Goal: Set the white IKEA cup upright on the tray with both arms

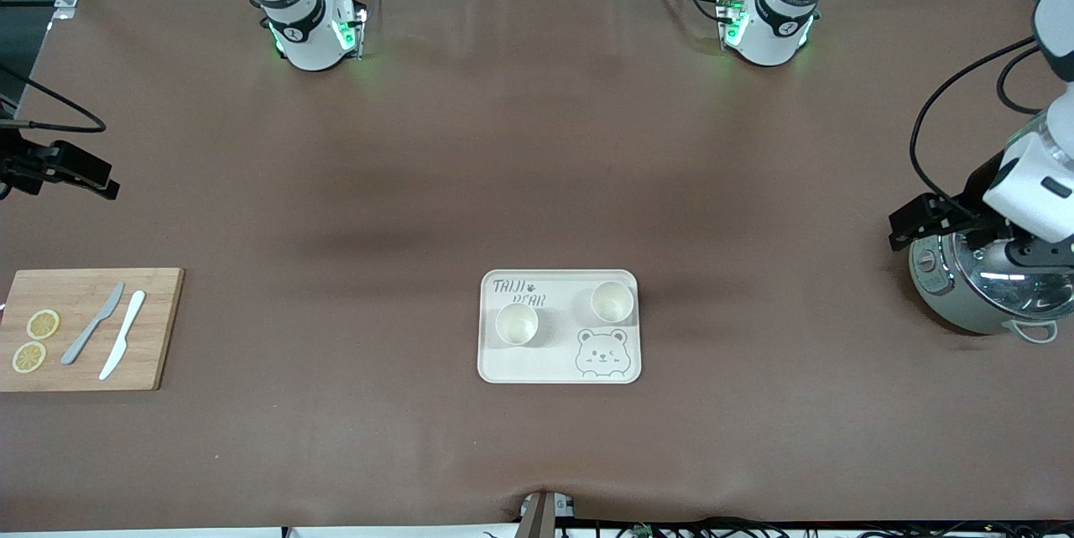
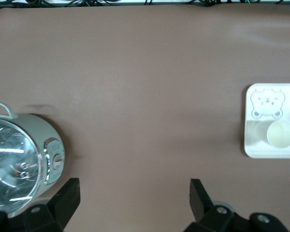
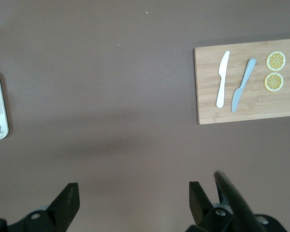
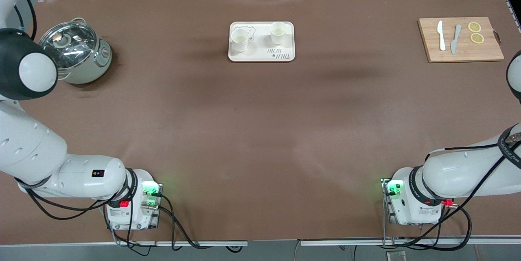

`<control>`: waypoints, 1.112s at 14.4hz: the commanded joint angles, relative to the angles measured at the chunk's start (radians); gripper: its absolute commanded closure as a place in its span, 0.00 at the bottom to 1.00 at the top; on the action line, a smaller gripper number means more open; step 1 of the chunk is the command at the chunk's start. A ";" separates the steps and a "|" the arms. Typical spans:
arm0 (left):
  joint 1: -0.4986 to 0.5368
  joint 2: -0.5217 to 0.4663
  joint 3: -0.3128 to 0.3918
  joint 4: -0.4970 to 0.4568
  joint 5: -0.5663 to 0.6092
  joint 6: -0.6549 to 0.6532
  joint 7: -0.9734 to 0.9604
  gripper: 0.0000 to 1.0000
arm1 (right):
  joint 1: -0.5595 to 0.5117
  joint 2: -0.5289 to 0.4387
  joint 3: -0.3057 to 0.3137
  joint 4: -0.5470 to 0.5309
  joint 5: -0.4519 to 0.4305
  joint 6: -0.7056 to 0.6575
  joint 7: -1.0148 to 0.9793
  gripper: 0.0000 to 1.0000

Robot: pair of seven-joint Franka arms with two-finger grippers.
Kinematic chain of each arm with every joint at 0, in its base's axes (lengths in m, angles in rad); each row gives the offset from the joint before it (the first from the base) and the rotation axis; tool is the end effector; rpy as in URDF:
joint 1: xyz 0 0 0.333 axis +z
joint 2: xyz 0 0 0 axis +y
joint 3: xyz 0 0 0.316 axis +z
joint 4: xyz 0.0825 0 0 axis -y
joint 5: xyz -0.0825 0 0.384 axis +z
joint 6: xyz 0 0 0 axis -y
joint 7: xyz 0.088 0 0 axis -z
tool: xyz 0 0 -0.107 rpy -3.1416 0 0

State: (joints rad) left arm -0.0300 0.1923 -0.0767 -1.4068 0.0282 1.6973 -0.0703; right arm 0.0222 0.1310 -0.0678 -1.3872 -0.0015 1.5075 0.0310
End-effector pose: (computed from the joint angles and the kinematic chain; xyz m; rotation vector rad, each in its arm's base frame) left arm 0.6227 -0.0592 0.6015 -3.1324 0.0571 -0.1561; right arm 0.5885 -0.0240 0.6303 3.1290 -0.1192 -0.0164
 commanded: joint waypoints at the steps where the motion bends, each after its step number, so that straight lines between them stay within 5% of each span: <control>1: -0.028 -0.080 0.015 0.000 0.019 -0.092 0.041 0.00 | -0.019 -0.028 0.020 -0.033 0.017 0.007 -0.013 0.00; 16: -0.057 -0.100 0.029 0.005 0.004 -0.205 0.043 0.00 | -0.011 -0.025 0.022 -0.032 0.015 0.007 -0.013 0.00</control>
State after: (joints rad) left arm -0.0616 0.1066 -0.0681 -1.4032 0.0282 1.5107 -0.0419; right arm 0.0202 0.1286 -0.0558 -1.3937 0.0001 1.5073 0.0290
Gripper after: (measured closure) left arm 0.000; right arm 0.000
